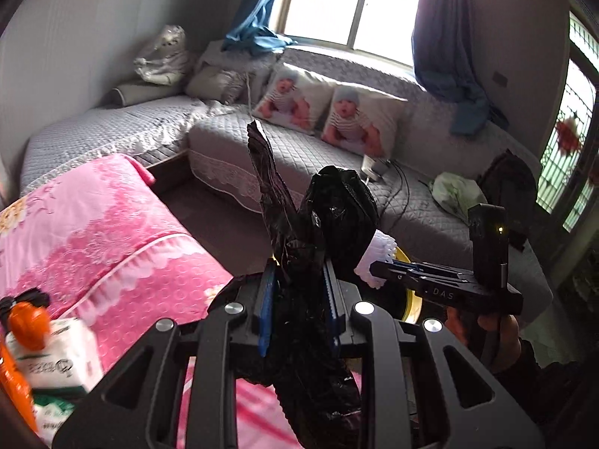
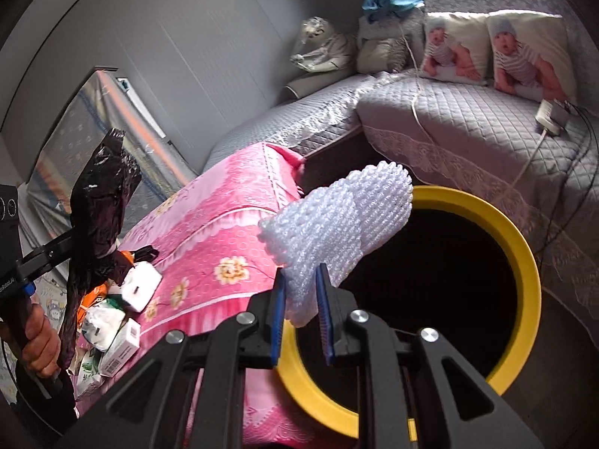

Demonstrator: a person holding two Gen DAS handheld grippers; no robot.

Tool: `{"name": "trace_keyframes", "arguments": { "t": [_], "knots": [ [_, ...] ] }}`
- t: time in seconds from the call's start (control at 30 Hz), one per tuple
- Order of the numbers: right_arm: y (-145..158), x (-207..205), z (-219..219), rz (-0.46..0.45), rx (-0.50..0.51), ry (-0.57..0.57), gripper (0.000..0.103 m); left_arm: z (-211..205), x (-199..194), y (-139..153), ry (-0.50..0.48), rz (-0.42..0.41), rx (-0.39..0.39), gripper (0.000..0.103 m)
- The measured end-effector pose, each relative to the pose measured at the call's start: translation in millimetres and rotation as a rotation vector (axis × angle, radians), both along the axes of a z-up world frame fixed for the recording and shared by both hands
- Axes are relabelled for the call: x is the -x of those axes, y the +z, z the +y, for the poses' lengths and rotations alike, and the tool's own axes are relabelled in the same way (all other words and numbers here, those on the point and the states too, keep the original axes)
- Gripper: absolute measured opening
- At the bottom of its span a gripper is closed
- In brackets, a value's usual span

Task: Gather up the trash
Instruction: 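Carry the foam mesh and black bag in both tools over the yellow bin, then open both tools to drop the mesh and bag into the yellow bin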

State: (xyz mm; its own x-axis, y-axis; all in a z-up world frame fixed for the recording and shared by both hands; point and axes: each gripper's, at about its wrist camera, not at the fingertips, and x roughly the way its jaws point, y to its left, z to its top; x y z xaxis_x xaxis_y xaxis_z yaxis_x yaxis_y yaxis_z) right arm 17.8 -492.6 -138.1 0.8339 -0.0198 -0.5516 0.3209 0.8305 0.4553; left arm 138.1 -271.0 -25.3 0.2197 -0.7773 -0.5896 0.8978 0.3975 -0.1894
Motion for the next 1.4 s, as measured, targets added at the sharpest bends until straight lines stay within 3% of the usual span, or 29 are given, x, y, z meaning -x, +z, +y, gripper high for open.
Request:
{"name": "trace_keyframes", "arguments": {
  "t": [0.3, 0.53, 0.6, 0.7, 0.77, 0.8, 0.83, 0.93, 1.07, 1.23, 1.3, 1.4],
  "knots": [
    [-32, 10, -27, 0.039, -0.073, -0.052, 0.018, -82, -20, -37, -0.044, 0.076, -0.067, 0.022],
    [-39, 35, -51, 0.028, -0.105, -0.170, 0.041, -126, -19, -61, -0.070, 0.130, -0.079, 0.023],
    [-37, 50, -61, 0.007, -0.106, -0.234, 0.053, -141, -12, -70, -0.078, 0.122, -0.101, 0.023],
    [-30, 72, -76, -0.032, -0.112, -0.316, 0.055, -156, -4, -83, -0.077, 0.125, -0.120, 0.036],
    [-24, 84, -80, -0.051, -0.091, -0.354, 0.056, -159, 0, -87, -0.066, 0.125, -0.118, 0.053],
    [-20, 91, -81, -0.060, -0.077, -0.377, 0.057, -158, 2, -88, -0.051, 0.119, -0.110, 0.071],
    [-17, 96, -81, -0.067, -0.064, -0.397, 0.058, -156, 2, -87, -0.038, 0.110, -0.094, 0.081],
    [-8, 108, -82, -0.090, -0.026, -0.437, 0.060, -144, 4, -81, -0.010, 0.084, -0.064, 0.095],
    [-1, 110, -77, -0.128, 0.010, -0.418, 0.068, -113, 7, -61, 0.054, 0.065, -0.010, 0.095],
    [8, 83, -55, -0.190, 0.025, -0.251, 0.072, -51, 14, -14, 0.124, -0.012, 0.092, 0.095],
    [14, 67, -36, -0.221, 0.035, -0.153, 0.079, -6, 20, 11, 0.202, -0.072, 0.161, 0.095],
    [24, 36, 1, -0.249, 0.010, 0.032, 0.082, 58, 25, 33, 0.318, -0.132, 0.196, 0.095]
  ]
}}
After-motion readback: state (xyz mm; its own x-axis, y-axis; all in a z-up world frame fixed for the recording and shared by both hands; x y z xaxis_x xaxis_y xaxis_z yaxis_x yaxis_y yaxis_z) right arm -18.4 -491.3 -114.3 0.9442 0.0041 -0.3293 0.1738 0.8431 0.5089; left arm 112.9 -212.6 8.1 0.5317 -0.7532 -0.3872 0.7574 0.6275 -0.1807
